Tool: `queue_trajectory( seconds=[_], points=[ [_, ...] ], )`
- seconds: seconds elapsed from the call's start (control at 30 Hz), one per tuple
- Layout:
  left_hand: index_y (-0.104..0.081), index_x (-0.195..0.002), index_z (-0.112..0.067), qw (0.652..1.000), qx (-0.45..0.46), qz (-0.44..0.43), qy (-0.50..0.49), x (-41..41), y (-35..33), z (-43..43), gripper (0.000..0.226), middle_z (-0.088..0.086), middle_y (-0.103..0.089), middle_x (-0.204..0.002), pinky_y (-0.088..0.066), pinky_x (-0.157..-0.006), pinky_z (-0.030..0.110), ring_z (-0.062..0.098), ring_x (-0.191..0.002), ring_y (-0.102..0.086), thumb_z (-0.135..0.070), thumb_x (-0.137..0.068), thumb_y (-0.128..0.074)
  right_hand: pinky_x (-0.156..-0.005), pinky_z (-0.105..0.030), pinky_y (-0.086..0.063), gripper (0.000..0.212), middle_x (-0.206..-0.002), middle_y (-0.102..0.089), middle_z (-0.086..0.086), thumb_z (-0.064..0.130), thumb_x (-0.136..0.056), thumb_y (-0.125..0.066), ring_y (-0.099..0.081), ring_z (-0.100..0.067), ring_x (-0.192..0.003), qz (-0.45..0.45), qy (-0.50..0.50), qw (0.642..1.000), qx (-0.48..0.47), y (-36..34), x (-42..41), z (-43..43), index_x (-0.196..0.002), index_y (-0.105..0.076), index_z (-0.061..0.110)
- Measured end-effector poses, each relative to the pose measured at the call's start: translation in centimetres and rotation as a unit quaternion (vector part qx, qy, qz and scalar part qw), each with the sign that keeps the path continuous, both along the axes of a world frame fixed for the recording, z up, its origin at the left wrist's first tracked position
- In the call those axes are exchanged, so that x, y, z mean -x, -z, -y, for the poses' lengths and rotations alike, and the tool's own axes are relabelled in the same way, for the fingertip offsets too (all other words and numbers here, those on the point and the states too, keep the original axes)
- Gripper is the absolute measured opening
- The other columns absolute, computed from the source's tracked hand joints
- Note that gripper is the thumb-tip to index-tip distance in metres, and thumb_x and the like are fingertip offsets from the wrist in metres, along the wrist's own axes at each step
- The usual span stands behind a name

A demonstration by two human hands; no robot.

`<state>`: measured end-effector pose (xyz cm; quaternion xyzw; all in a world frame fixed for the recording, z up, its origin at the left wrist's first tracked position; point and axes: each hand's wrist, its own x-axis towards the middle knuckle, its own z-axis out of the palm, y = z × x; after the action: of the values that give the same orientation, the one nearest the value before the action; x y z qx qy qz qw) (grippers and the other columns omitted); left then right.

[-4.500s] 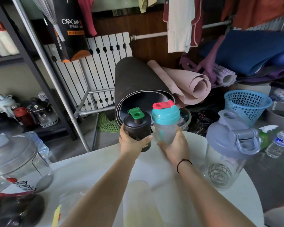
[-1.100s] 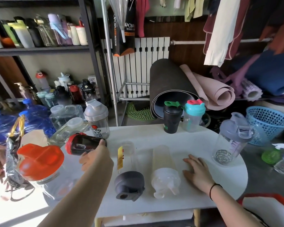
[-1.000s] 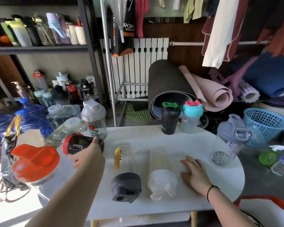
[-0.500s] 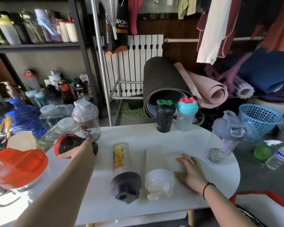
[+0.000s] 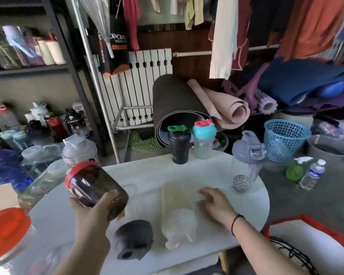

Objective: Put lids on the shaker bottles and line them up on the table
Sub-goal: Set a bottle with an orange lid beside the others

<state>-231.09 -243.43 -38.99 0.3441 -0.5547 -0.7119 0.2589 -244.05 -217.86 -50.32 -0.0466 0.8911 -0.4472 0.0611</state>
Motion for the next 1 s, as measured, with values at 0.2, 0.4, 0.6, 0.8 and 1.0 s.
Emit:
queue_trajectory(
  seconds=[0.2,0.4,0.6,0.8,1.0],
  points=[
    [-0.027,-0.136,-0.051,0.945,0.136,-0.136,0.264,3.1,-1.4,-4.2,0.109,-0.003,-0.066,-0.118,-0.058,-0.081,0.039,0.015,-0.103,-0.068,0.003,-0.054,-0.075,-0.095,-0.028,-0.047,0.034,-0.124,-0.061,0.016,0.052,-0.077,-0.058,-0.058,-0.009,-0.114,-0.012,-0.105,0.958,0.265,-9.2,-1.4,3.2,-0.110,-0.058,0.046],
    [-0.025,-0.138,-0.054,0.875,0.124,-0.136,0.448,8.6,-3.1,-5.4,0.112,0.004,-0.059,-0.128,-0.057,-0.077,0.040,0.025,-0.118,-0.056,0.014,-0.058,-0.063,-0.100,-0.037,-0.049,0.075,-0.126,-0.061,0.009,0.033,-0.066,-0.078,-0.057,-0.009,-0.118,-0.046,-0.184,0.953,0.234,-13.8,0.6,5.1,-0.132,-0.043,0.031],
    [-0.037,-0.132,-0.040,0.887,0.145,-0.050,0.435,11.9,-3.1,-4.4,0.091,-0.002,-0.063,-0.122,-0.050,-0.095,0.049,0.020,-0.113,-0.062,-0.020,-0.057,-0.083,-0.092,-0.025,-0.051,0.077,-0.118,-0.063,0.010,0.020,-0.062,-0.085,-0.060,-0.004,-0.109,-0.141,-0.139,0.964,0.177,-12.0,3.2,5.2,-0.128,-0.045,0.028],
    [-0.042,-0.131,-0.020,0.936,0.229,-0.021,0.267,15.4,-0.8,-3.6,0.090,-0.003,-0.065,-0.115,-0.052,-0.087,0.033,0.014,-0.102,-0.063,-0.012,-0.055,-0.090,-0.091,-0.014,-0.042,0.067,-0.127,-0.057,0.011,0.025,-0.074,-0.076,-0.056,-0.001,-0.112,-0.104,-0.151,0.975,0.126,-9.9,5.0,7.1,-0.130,-0.041,0.034],
    [-0.044,-0.126,-0.016,0.928,0.314,0.070,0.186,19.4,1.4,2.5,0.088,0.001,-0.061,-0.117,-0.047,-0.092,0.037,0.023,-0.106,-0.058,-0.022,-0.052,-0.092,-0.106,-0.021,-0.029,0.051,-0.144,-0.046,0.001,0.027,-0.090,-0.057,-0.042,-0.013,-0.132,0.008,-0.109,0.994,-0.023,-5.1,5.9,3.9,-0.138,-0.042,0.018]
  ],
)
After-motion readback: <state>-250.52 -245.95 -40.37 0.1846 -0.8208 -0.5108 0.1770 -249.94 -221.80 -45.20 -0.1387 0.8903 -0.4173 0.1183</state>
